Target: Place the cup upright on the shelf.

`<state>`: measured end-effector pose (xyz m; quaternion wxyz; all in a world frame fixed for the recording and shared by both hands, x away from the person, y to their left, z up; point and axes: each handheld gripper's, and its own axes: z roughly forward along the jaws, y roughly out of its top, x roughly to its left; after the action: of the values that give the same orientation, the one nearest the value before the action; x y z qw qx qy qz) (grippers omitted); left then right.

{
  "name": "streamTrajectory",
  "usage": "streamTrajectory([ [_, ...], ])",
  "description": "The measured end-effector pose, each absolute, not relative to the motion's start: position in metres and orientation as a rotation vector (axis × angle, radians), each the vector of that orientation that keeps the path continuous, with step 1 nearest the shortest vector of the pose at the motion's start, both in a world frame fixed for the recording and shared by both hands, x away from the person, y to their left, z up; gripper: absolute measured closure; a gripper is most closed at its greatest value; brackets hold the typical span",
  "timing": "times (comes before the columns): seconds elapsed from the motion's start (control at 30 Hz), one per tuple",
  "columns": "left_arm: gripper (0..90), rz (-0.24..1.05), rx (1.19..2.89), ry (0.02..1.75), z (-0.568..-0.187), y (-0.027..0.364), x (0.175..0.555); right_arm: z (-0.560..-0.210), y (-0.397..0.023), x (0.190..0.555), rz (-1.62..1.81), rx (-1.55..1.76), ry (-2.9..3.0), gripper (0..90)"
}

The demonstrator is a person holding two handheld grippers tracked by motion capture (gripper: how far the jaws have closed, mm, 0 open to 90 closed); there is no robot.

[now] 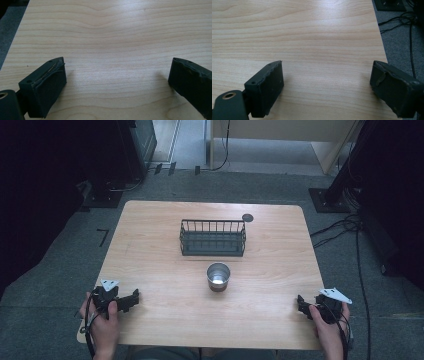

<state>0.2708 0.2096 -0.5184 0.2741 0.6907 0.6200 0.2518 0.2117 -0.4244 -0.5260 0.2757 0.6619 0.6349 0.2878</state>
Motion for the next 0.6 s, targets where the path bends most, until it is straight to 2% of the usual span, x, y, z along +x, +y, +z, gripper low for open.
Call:
streamTrajectory([
  [0.5,2.0,0.677,1.856,1.668,-0.518,0.21,0.271,-0.511,-0.394,0.215,0.797,1.78,1.704,8.0],
  [0.6,2.0,0.676,1.853,1.668,-0.518,0.21,0.271,-0.501,-0.376,0.218,0.81,1.733,1.741,3.1],
])
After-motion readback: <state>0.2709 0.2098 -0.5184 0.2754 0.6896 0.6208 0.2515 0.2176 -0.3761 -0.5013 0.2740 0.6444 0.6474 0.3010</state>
